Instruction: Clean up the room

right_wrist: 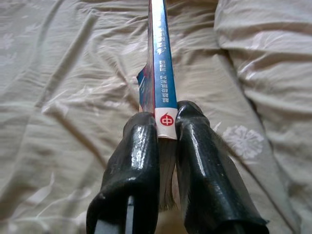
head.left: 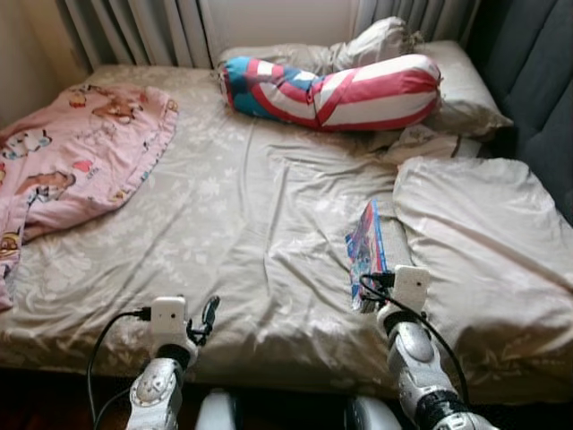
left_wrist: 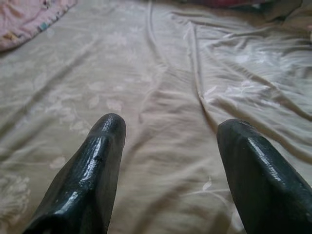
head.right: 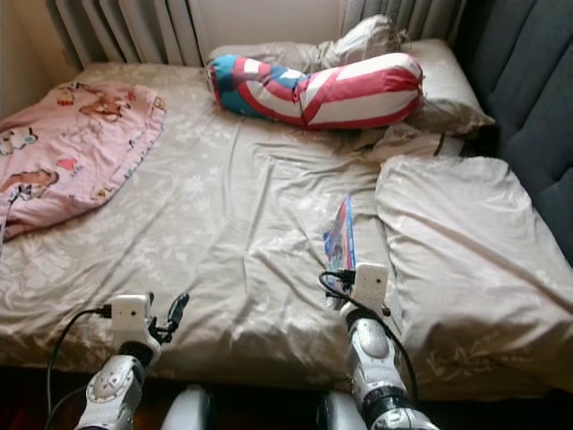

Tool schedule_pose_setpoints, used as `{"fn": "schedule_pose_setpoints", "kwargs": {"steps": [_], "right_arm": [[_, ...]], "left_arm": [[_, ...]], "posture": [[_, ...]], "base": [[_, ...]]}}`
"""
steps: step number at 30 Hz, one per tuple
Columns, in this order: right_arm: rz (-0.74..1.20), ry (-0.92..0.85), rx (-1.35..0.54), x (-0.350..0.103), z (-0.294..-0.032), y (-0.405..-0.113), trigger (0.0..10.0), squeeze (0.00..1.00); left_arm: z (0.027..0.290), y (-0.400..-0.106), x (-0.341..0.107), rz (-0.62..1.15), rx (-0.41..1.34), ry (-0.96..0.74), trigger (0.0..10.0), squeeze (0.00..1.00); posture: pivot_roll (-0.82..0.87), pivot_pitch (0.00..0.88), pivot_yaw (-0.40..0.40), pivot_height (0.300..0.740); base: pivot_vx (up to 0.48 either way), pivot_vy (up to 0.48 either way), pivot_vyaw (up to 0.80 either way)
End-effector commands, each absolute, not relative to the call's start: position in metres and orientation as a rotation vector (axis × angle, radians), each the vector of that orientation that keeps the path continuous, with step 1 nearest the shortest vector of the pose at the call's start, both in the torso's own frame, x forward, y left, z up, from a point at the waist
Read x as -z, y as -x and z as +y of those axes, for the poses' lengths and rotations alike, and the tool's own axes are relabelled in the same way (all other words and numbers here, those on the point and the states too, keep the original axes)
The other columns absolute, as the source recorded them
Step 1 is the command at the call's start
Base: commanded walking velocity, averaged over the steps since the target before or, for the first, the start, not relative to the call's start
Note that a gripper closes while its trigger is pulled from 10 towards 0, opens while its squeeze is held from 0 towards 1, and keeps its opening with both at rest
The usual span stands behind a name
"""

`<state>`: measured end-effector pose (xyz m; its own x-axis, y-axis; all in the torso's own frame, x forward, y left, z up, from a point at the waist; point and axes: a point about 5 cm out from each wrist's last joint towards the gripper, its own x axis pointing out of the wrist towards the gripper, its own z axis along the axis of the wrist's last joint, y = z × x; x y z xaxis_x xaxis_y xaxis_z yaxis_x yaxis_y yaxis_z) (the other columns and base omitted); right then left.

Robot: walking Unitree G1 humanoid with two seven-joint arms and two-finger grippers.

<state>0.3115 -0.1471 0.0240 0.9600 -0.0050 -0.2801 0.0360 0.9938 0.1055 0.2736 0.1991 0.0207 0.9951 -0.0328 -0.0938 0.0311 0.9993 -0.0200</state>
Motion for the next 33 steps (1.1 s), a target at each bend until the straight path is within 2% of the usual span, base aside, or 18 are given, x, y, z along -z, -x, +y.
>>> {"fn": "schedule_pose_setpoints", "kwargs": {"steps": [1,11,24,33], "right_arm": [[0.254,-0.124,-0.008,-0.037,-0.146,-0.323,10.0,0.0],[0.339,-0.062,-0.064,-0.051,-0.148,-0.344,10.0,0.0],[0.316,-0.303,-0.019,-0.062,-0.147,-0.353,10.0,0.0],[0.259,-0.371,-0.077,-0.068,-0.137,-0.356,10.0,0.0]], "left_arm": [[0.203,-0.27,-0.018,0.109,0.031,0.012,10.0,0.0],[0.207,-0.268,-0.019,0.114,0.06,-0.016,10.0,0.0],[0.213,-0.254,-0.016,0.131,0.099,-0.059,10.0,0.0],[0.214,-0.25,-0.015,0.14,0.107,-0.069,10.0,0.0]], "posture": [[0.14,0.096,0.009,0.622],[0.16,0.121,0.03,0.622],[0.2,0.176,0.062,0.622],[0.21,0.176,0.067,0.622]], "base": [[0.0,0.0,0.0],[0.0,0.0,0.0],[0.0,0.0,0.0],[0.0,0.0,0.0]]}}
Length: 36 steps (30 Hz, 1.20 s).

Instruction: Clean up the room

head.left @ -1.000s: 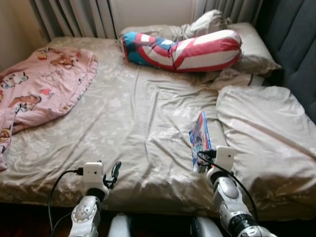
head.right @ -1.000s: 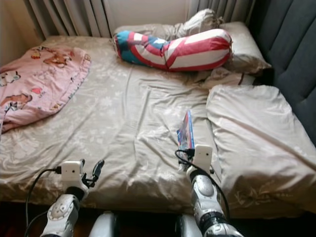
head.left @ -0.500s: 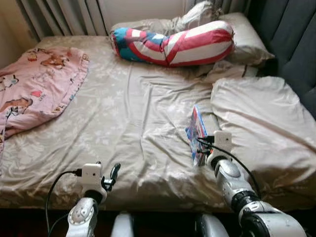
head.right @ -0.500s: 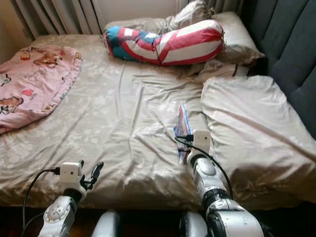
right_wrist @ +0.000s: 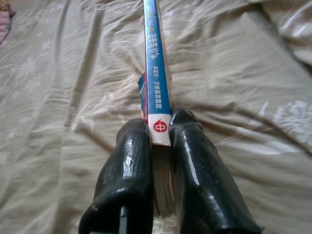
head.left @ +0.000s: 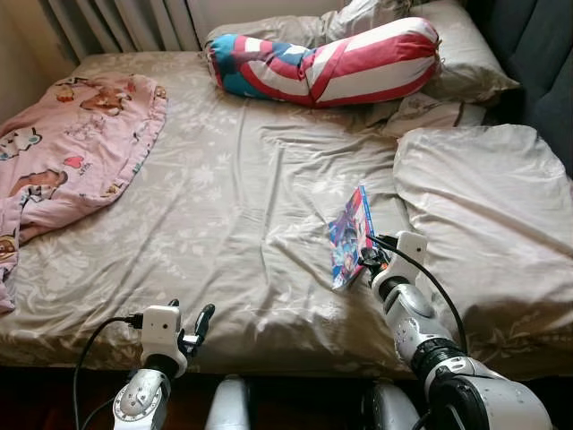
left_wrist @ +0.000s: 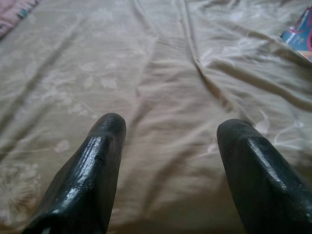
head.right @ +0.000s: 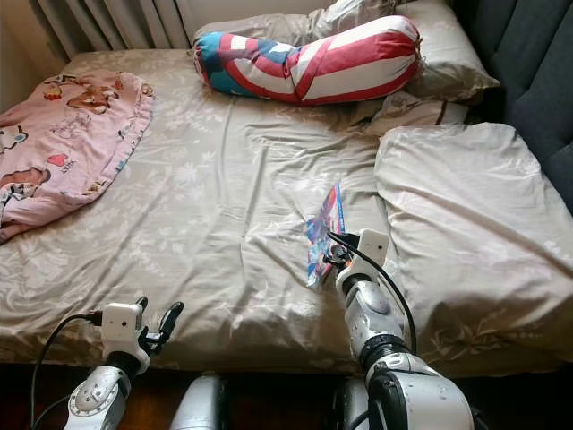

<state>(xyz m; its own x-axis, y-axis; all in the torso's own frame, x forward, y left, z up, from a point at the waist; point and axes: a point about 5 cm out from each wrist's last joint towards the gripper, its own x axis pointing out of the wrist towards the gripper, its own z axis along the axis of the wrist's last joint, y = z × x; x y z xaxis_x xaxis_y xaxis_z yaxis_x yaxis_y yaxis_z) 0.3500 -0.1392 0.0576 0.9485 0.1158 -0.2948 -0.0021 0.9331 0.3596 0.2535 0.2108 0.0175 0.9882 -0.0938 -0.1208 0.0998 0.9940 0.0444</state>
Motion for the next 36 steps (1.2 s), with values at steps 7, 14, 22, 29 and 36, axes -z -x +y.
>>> {"fn": "schedule_pose_setpoints", "kwargs": {"steps": [7,14,22,29,36], "right_arm": [[0.34,-0.31,0.006,-0.048,-0.152,-0.343,10.0,0.0],[0.375,-0.27,0.039,-0.038,-0.164,-0.335,10.0,0.0],[0.415,-0.213,0.074,-0.031,-0.172,-0.33,10.0,0.0],[0.414,-0.205,0.07,-0.031,-0.17,-0.33,10.0,0.0],[0.416,-0.201,0.064,-0.03,-0.167,-0.329,10.0,0.0]], "left_arm": [[0.213,-0.248,-0.016,0.147,0.115,-0.072,10.0,0.0],[0.211,-0.247,-0.015,0.157,0.119,-0.071,10.0,0.0],[0.21,-0.246,-0.014,0.165,0.128,-0.071,10.0,0.0],[0.208,-0.246,-0.012,0.177,0.129,-0.072,10.0,0.0],[0.207,-0.246,-0.013,0.177,0.131,-0.07,10.0,0.0]], "posture": [[0.21,0.172,0.07,0.622],[0.21,0.166,0.069,0.622],[0.2,0.165,0.07,0.622],[0.2,0.162,0.069,0.622],[0.2,0.161,0.068,0.622]], "base": [[0.0,0.0,0.0],[0.0,0.0,0.0],[0.0,0.0,0.0],[0.0,0.0,0.0],[0.0,0.0,0.0]]}}
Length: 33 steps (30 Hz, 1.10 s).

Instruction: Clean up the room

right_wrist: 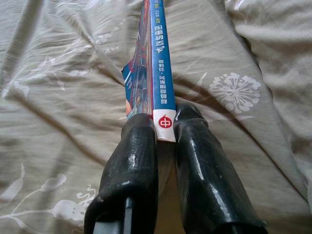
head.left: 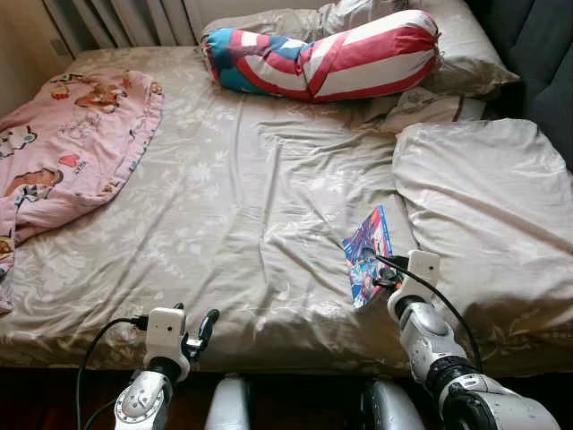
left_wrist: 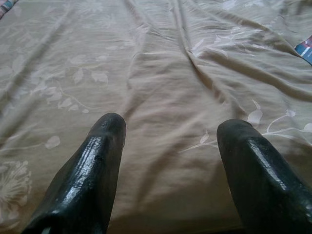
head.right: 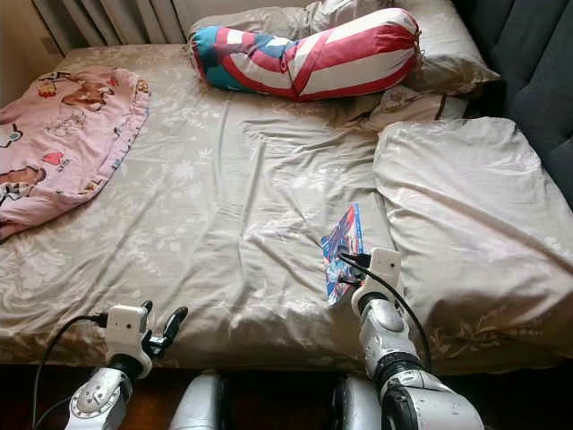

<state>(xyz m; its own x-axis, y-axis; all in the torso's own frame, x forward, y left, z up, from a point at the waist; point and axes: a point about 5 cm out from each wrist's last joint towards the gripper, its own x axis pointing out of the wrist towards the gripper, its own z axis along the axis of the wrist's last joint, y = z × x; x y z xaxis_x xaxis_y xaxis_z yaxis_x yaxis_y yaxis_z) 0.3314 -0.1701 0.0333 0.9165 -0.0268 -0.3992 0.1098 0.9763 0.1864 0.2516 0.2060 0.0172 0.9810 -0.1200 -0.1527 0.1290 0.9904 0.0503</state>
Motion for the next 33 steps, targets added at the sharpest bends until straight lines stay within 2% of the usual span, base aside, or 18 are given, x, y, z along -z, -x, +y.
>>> {"fn": "schedule_pose_setpoints", "kwargs": {"steps": [1,26,27,28,29,33], "right_arm": [[0.416,-0.201,0.065,-0.0303,-0.1671,-0.3292,10.0,0.0],[0.416,-0.184,0.066,-0.0293,-0.1648,-0.3283,10.0,0.0],[0.416,-0.183,0.067,-0.0293,-0.1649,-0.3283,10.0,0.16],[0.416,-0.183,0.067,-0.0293,-0.1649,-0.3283,10.0,0.16],[0.416,-0.181,0.069,-0.0293,-0.165,-0.3283,10.0,0.67],[0.411,-0.164,0.072,-0.0301,-0.1658,-0.3287,10.0,0.67]], "left_arm": [[0.2069,-0.2464,-0.0125,0.177,0.131,-0.07,10.0,0.0],[0.2062,-0.2497,-0.0133,0.179,0.132,-0.069,10.0,0.0],[0.2061,-0.2498,-0.0133,0.179,0.132,-0.069,10.0,0.0],[0.2061,-0.2498,-0.0133,0.179,0.132,-0.069,10.0,0.0],[0.206,-0.2499,-0.0134,0.179,0.131,-0.069,10.0,0.0],[0.2051,-0.2504,-0.0127,0.183,0.132,-0.069,10.0,0.0]], "posture": [[0.2,0.161,0.068,0.622],[0.2,0.154,0.067,0.622],[0.2,0.154,0.067,0.622],[0.2,0.154,0.067,0.622],[0.2,0.154,0.067,0.622],[0.2,0.154,0.067,0.622]], "base": [[0.0,0.0,0.0],[0.0,0.0,0.0],[0.0,0.0,0.0],[0.0,0.0,0.0],[0.0,0.0,0.0],[0.0,0.0,0.0]]}}
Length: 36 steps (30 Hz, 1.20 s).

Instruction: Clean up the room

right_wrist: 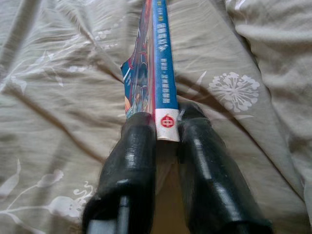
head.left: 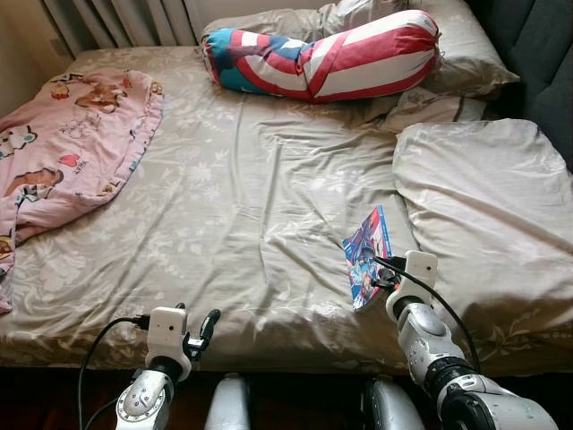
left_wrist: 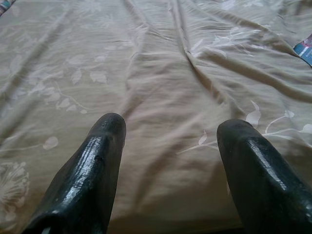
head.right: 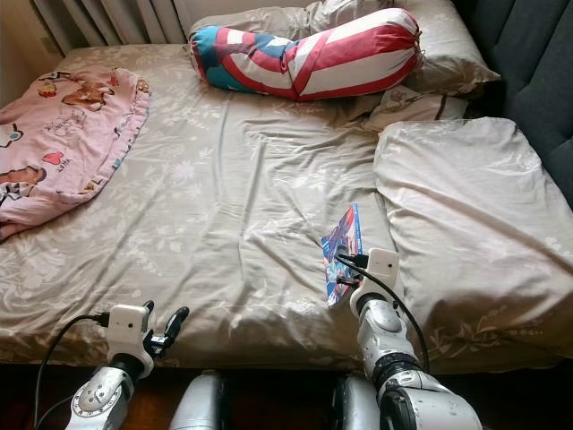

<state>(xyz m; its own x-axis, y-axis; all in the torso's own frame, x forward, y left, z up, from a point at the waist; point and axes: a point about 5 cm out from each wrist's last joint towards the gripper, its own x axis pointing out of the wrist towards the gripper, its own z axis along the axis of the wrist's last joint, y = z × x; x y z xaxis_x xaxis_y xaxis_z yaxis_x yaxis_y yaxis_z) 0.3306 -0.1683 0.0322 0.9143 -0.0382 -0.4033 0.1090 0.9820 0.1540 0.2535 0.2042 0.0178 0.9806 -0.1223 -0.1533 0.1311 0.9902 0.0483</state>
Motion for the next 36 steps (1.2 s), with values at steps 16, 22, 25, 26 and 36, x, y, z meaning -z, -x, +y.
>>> {"fn": "schedule_pose_setpoints", "kwargs": {"steps": [16,22,25,26,36], "right_arm": [[0.385,-0.1,0.136,-0.033,-0.177,-0.329,10.0,0.0],[0.39,-0.097,0.091,-0.025,-0.17,-0.322,10.0,0.0],[0.37,-0.088,0.076,-0.022,-0.167,-0.318,10.0,0.0],[0.357,-0.093,0.066,-0.022,-0.166,-0.317,10.0,0.0],[0.388,-0.108,0.014,-0.006,-0.163,-0.3,10.0,0.0]], "left_arm": [[0.2,-0.252,-0.012,0.183,0.134,-0.058,10.0,0.0],[0.198,-0.252,-0.01,0.189,0.133,-0.052,10.0,0.0],[0.197,-0.254,-0.01,0.193,0.129,-0.047,10.0,0.0],[0.197,-0.254,-0.01,0.194,0.125,-0.043,10.0,0.0],[0.198,-0.257,-0.001,0.252,0.065,0.041,10.0,0.0]], "posture": [[0.19,0.154,0.06,0.622],[0.18,0.151,0.054,0.622],[0.17,0.15,0.051,0.622],[0.17,0.148,0.05,0.622],[0.14,0.127,0.035,0.637]], "base": [[0.0,0.0,0.0],[0.0,0.0,0.0],[0.0,0.0,0.0],[0.0,0.0,0.0],[0.0,0.0,0.0]]}}
